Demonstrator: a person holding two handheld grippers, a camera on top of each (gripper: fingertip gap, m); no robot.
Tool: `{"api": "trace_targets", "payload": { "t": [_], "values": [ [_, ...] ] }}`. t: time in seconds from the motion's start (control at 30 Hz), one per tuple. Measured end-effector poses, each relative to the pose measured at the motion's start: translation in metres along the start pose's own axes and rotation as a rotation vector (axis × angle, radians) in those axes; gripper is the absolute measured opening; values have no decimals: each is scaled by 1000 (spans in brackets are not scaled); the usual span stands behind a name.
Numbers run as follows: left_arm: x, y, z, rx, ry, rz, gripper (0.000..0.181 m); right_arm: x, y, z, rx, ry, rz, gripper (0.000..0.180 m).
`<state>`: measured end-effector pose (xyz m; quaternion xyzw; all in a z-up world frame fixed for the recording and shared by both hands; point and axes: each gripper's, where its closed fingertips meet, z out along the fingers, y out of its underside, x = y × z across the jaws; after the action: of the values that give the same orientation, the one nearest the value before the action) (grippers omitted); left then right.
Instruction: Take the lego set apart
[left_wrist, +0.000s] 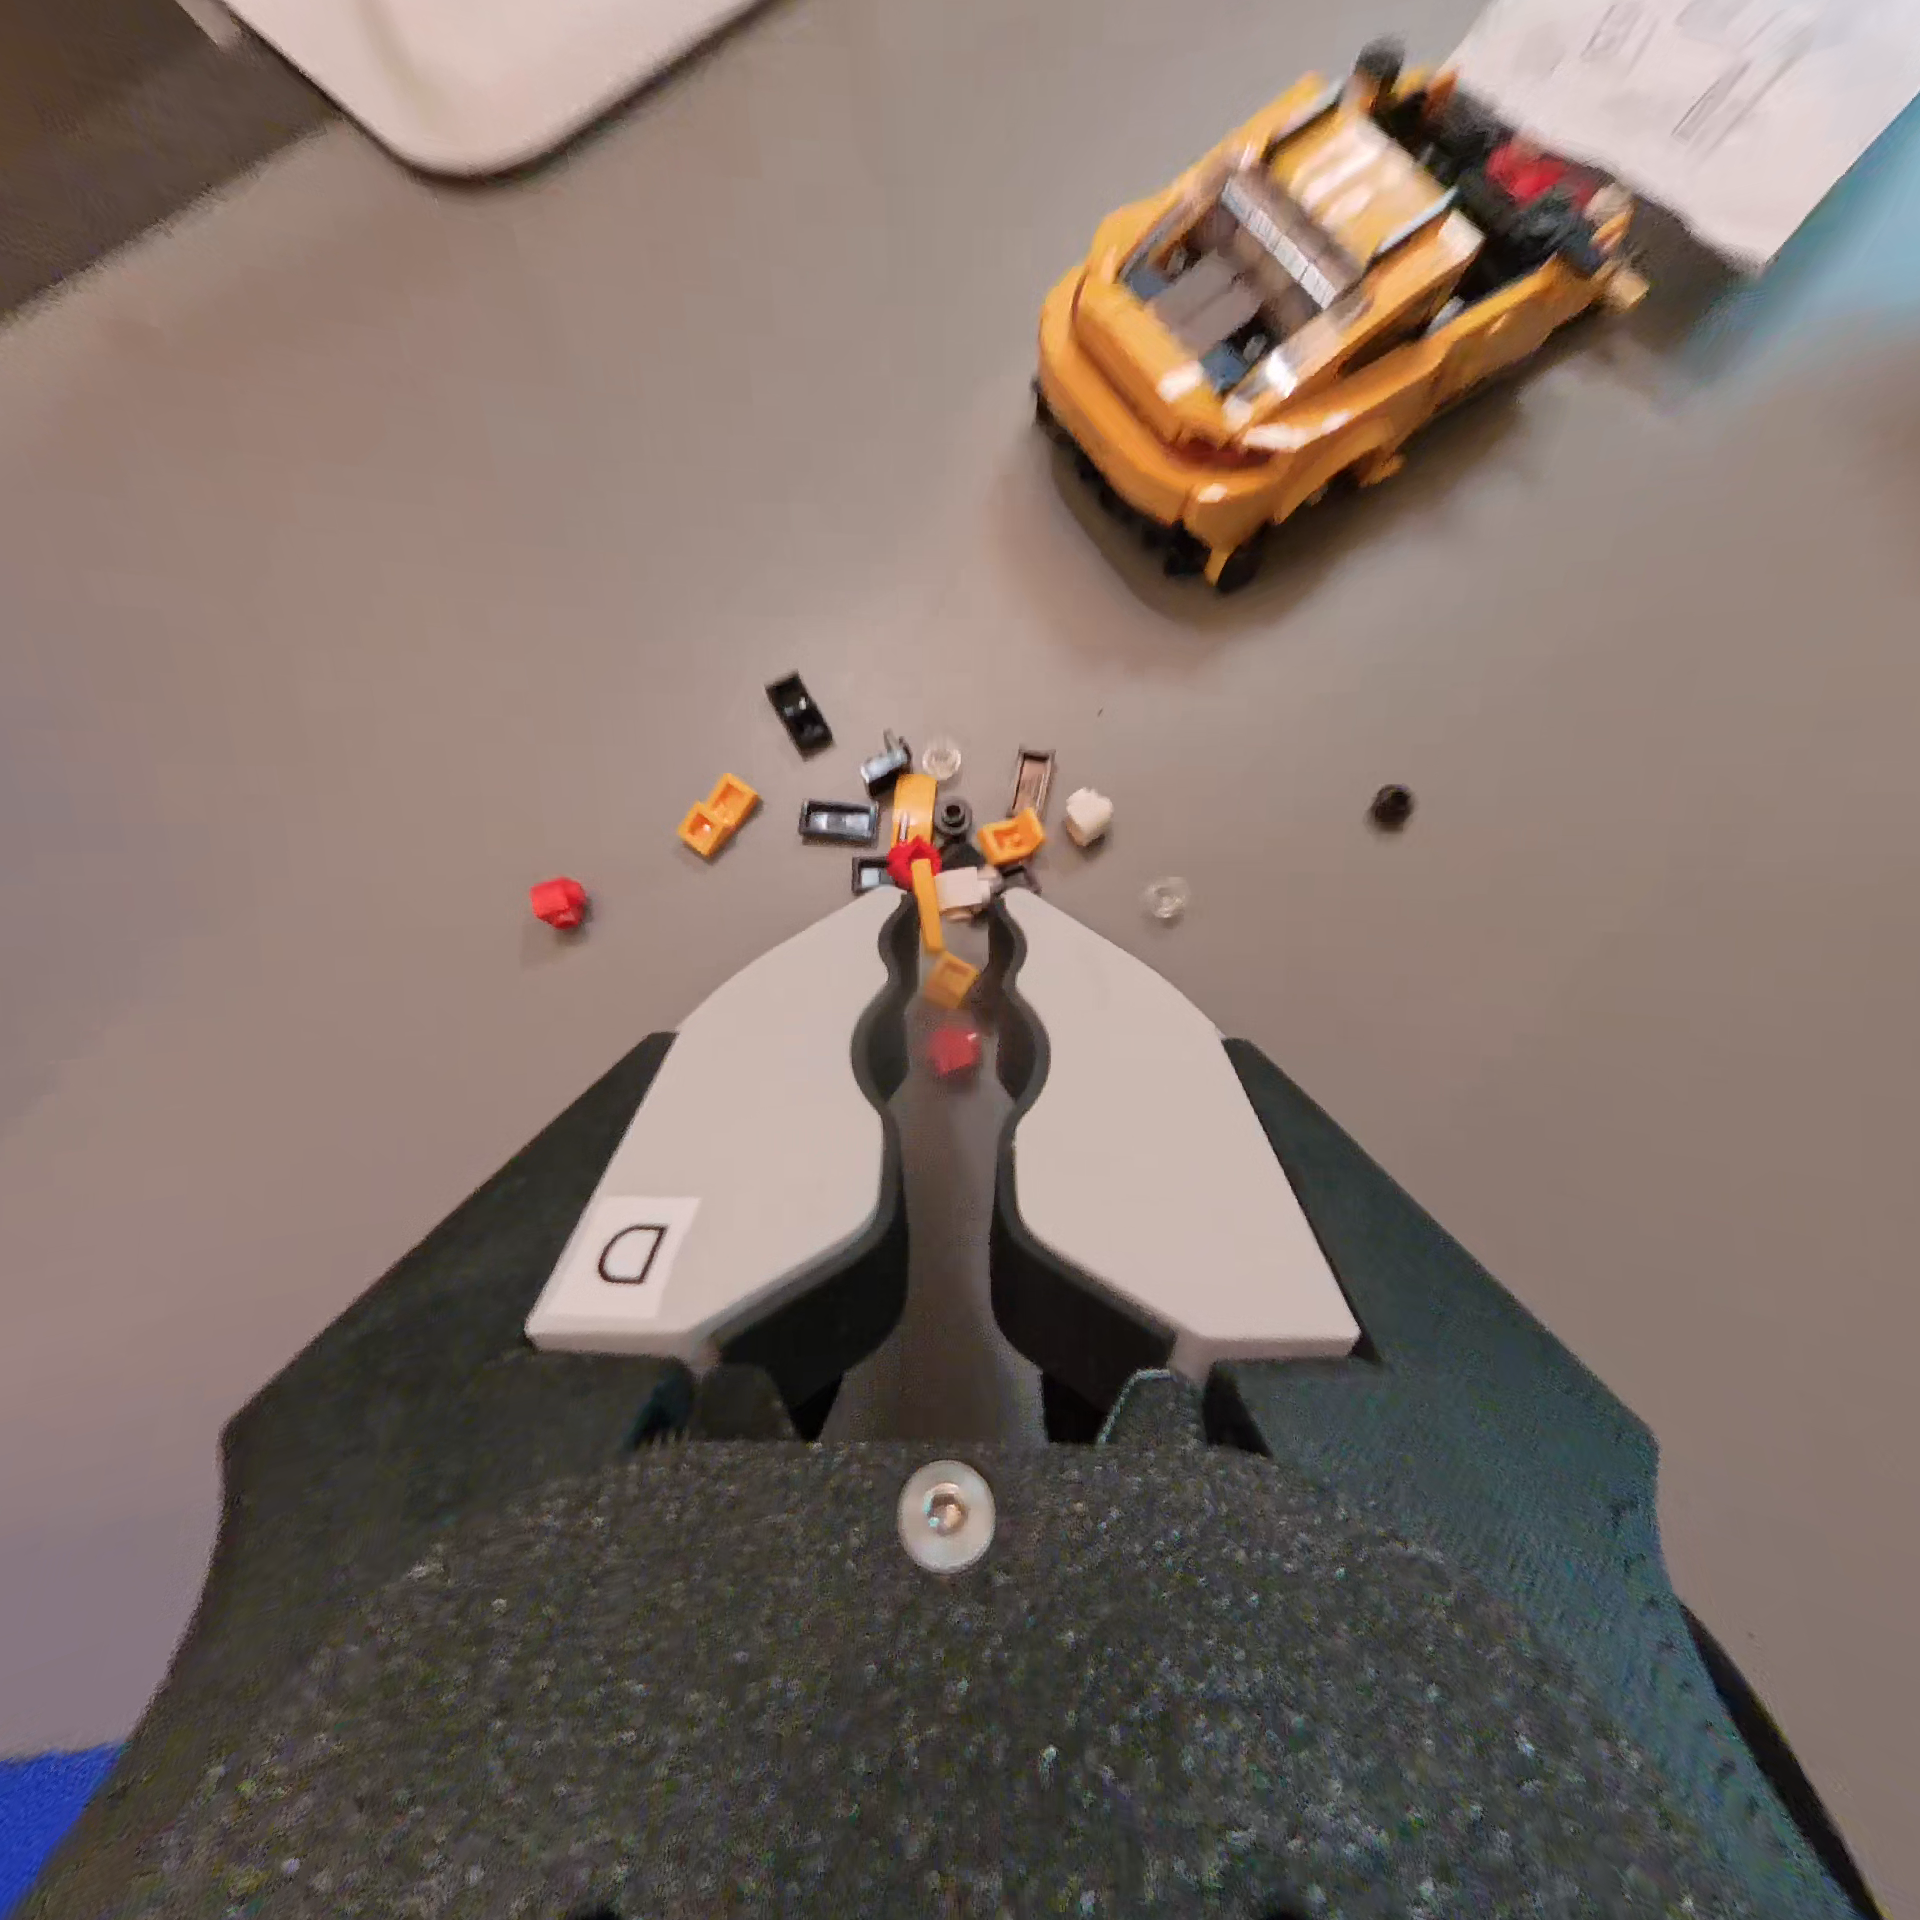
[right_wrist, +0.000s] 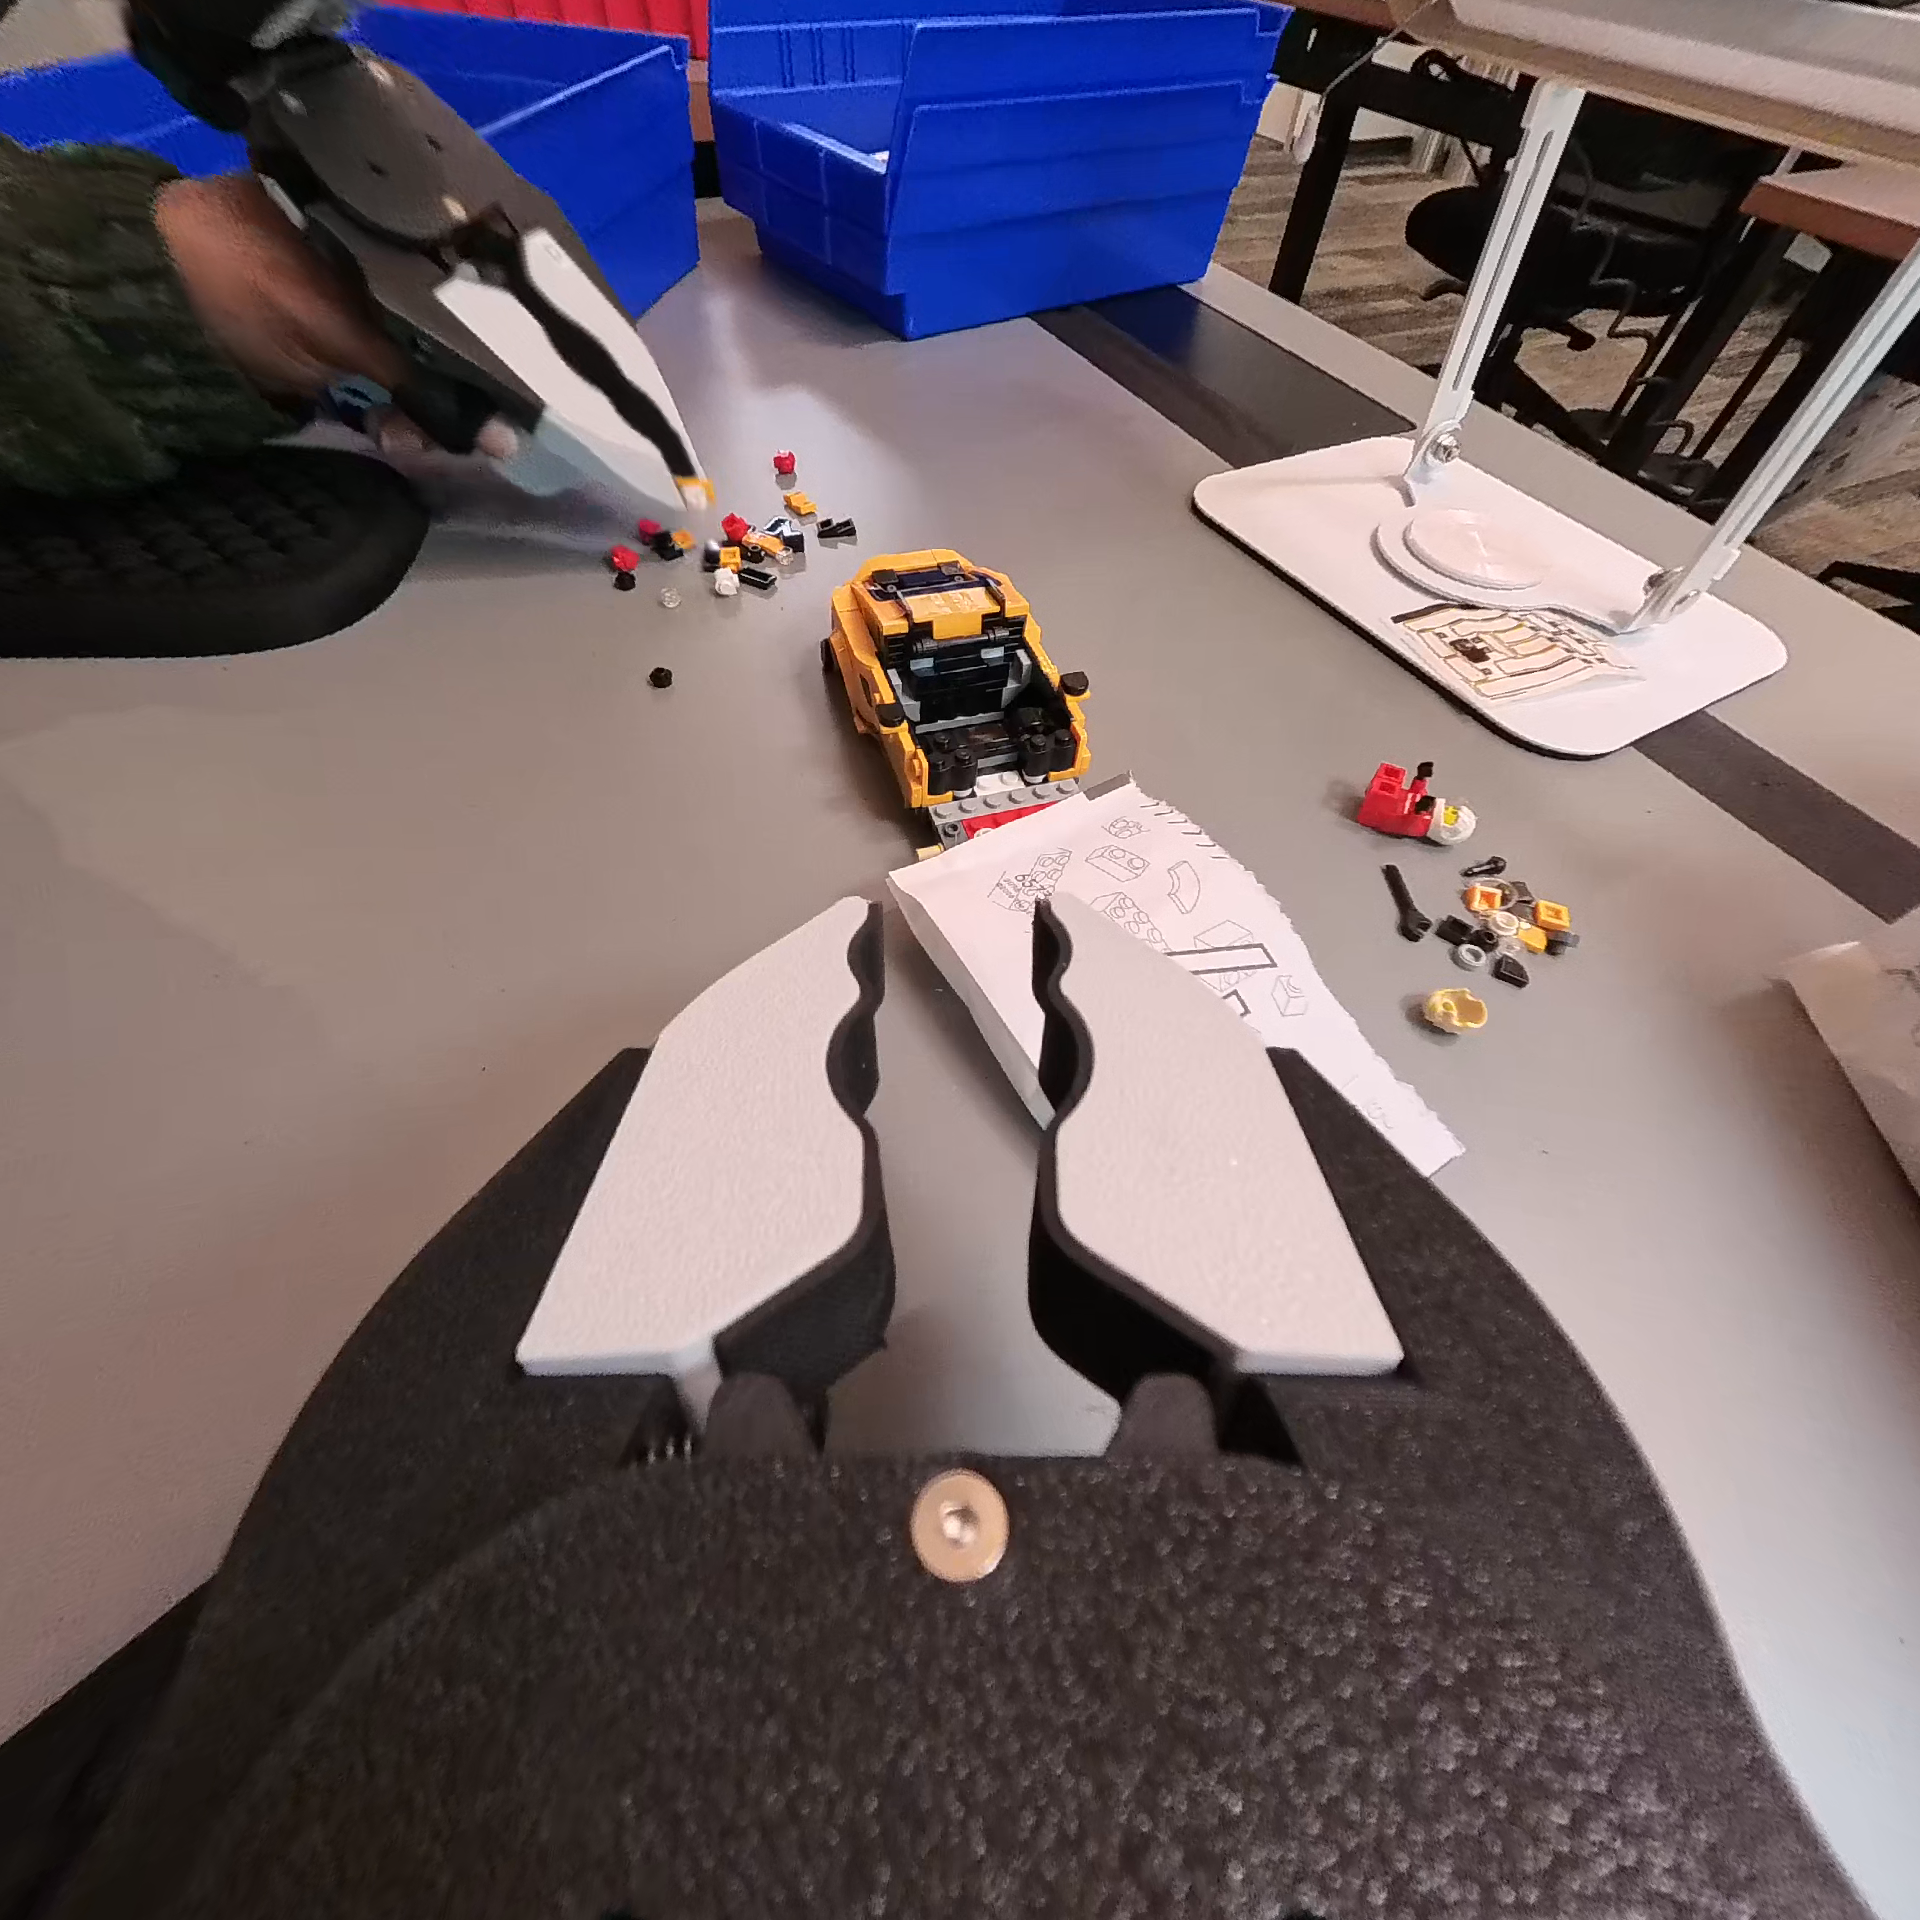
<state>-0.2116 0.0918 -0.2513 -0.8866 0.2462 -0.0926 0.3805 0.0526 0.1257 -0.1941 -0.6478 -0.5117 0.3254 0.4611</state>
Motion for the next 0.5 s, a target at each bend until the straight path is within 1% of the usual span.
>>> {"api": "trace_targets", "payload": {
  "t": [0.1, 0.17, 0.23, 0.3, 0.37, 0.4, 0.47, 0.5],
  "values": [
    [-4, -23, -34, 98, -77, 24, 12, 0, 0, 0, 0, 1, 0, 27],
    [-18, -38, -74, 181, -185, 16, 12, 0, 0, 0, 1, 0, 2, 27],
    [-47, -38, -117, 229, -317, -59, 12, 0, 0, 0, 2, -5, 3, 27],
    [-80, -19, -148, 219, -422, -166, 12, -2, 0, 1, 2, -11, 0, 27],
    [-101, 13, -158, 140, -458, -276, 12, -3, -1, 1, 1, -11, -5, 27],
    [-107, 28, -158, 96, -472, -311, 16, -3, -1, 0, 1, -9, -8, 27],
    [-116, 53, -158, 15, -515, -355, 34, -2, -2, 0, 4, -3, -8, 27],
    [-117, 59, -156, 4, -519, -365, 41, -2, -2, 0, 4, -2, -7, 27]
  ]
}}
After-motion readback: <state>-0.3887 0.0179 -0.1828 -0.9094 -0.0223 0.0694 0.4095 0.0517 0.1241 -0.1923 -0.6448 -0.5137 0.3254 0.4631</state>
